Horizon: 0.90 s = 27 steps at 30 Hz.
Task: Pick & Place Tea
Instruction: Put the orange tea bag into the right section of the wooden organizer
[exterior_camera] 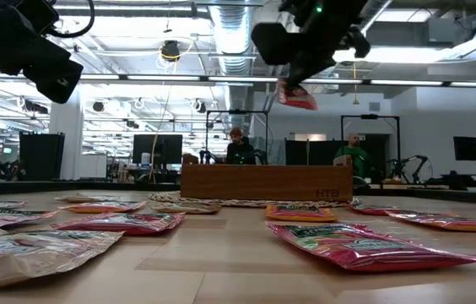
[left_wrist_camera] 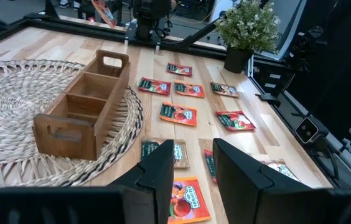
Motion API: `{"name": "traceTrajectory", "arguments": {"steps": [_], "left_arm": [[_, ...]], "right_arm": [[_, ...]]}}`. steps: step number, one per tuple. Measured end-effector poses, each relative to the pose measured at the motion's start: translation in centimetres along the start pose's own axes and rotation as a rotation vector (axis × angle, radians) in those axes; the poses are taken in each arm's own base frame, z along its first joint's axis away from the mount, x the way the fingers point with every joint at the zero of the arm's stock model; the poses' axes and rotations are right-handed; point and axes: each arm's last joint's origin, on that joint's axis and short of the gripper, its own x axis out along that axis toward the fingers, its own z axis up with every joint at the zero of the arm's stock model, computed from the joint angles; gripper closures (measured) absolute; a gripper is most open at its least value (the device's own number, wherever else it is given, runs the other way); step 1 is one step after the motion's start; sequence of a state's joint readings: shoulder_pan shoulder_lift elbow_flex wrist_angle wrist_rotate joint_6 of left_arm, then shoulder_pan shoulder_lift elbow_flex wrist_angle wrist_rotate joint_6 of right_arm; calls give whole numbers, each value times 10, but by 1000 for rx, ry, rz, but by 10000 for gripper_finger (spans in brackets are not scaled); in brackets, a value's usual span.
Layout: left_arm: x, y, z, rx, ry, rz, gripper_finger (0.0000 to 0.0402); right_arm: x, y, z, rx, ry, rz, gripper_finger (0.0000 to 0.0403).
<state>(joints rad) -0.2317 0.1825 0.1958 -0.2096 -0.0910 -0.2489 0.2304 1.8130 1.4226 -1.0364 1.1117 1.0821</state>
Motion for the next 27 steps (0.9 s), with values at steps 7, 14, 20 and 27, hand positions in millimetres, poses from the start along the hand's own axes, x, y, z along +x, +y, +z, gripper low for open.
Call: {"name": "traceTrajectory", "arguments": {"steps": [7,14,20,27], "left_arm": [[0,0,-1,1,5,1,298],[0,0,-1,21,6,1,298],[0,0,-1,21,6,2,298],[0,0,-1,21,6,2,298]], "right_arm": [[2,3,-17,107,17,-126,403],[7,21,-39,109,20,-143,403],[14,21,-40,80,28,-163,403],[20,23,-43,97,27,-159,403]]}}
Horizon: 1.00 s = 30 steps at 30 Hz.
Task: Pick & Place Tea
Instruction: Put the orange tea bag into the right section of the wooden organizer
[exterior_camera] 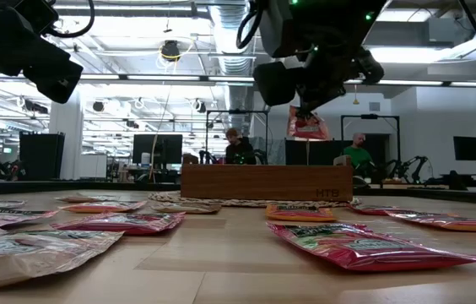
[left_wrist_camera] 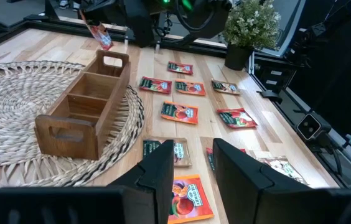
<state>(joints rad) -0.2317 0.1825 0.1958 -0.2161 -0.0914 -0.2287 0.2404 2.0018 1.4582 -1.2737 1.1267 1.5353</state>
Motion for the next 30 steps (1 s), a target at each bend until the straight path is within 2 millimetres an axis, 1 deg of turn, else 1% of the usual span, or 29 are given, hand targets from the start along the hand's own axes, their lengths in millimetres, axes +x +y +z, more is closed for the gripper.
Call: {"name": "traceTrajectory", "arguments": {"steps": [5,10,12,17,22,30], "left_arm": [[0,0,0,-2,0,0,298],[0,0,0,-5,0,0,298],[0,0,0,-5,0,0,298],[0,0,0,-17,0,0,298],[0,0,0,-31,0,0,298],[0,0,0,-31,0,0,298]], "right_arm": [[2,1,-17,-25,-6,22,403],[7,-4,-26,-97,-8,3,403],[8,-4,-26,-116,-16,0,403],[11,0,-28,-101,-64,13,403],[16,4,-36,-125,-73,38,403],[23,3,-34,-201,-81,16,403]]}}
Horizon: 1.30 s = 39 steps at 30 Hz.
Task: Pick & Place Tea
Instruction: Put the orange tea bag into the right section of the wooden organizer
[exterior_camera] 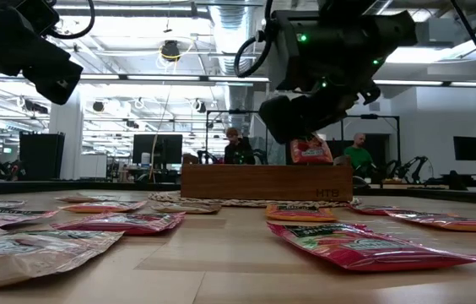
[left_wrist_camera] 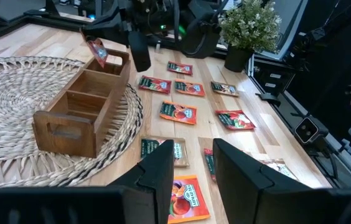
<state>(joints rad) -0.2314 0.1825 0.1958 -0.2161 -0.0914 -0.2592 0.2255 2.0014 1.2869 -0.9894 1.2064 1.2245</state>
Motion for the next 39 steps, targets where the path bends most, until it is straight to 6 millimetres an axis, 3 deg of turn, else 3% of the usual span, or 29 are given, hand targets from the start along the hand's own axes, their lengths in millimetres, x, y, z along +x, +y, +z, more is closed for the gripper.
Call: {"name": "traceTrajectory", "arguments": {"steps": [11,20,39], "left_arm": [[0,0,0,0,0,0,298],[0,0,0,0,0,0,298],[0,0,0,0,0,0,298]], "right_arm": [[5,0,2,18,-10,-11,403],[13,15,-16,-47,-14,-38,403],[12,17,-15,-25,-11,-29,403]]}}
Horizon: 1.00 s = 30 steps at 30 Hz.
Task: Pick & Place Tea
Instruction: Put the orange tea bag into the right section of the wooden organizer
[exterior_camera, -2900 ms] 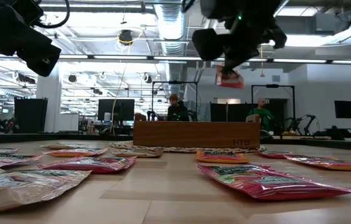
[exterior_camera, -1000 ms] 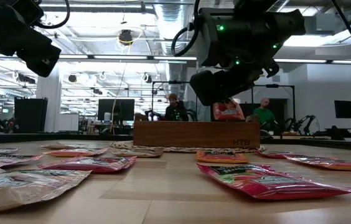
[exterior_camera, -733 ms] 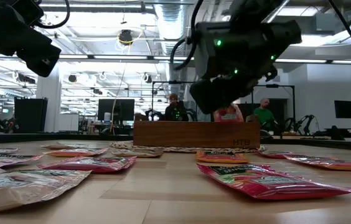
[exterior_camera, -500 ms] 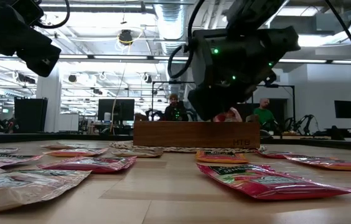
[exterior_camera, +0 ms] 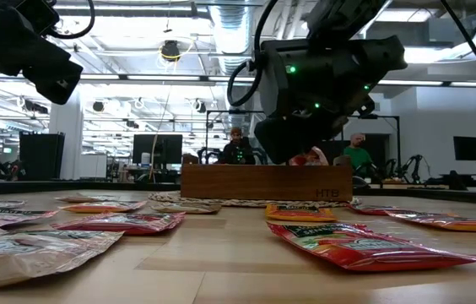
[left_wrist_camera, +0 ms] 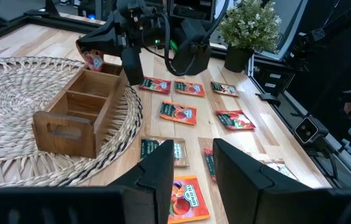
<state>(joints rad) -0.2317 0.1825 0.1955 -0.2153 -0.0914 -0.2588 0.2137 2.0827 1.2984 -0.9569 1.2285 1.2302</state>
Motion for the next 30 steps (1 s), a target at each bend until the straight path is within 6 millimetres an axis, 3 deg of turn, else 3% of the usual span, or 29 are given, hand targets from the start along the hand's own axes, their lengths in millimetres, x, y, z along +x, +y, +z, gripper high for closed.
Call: {"name": "traceTrajectory", "arguments": {"steps": [13,23,30], "left_arm": [[0,0,0,0,0,0,298],[0,0,0,0,0,0,298],[0,0,0,0,0,0,298]], "right_arm": [[0,0,-1,-9,33,11,395],[0,0,-1,-10,45,15,294],[-2,1,4,2,42,19,247]]}}
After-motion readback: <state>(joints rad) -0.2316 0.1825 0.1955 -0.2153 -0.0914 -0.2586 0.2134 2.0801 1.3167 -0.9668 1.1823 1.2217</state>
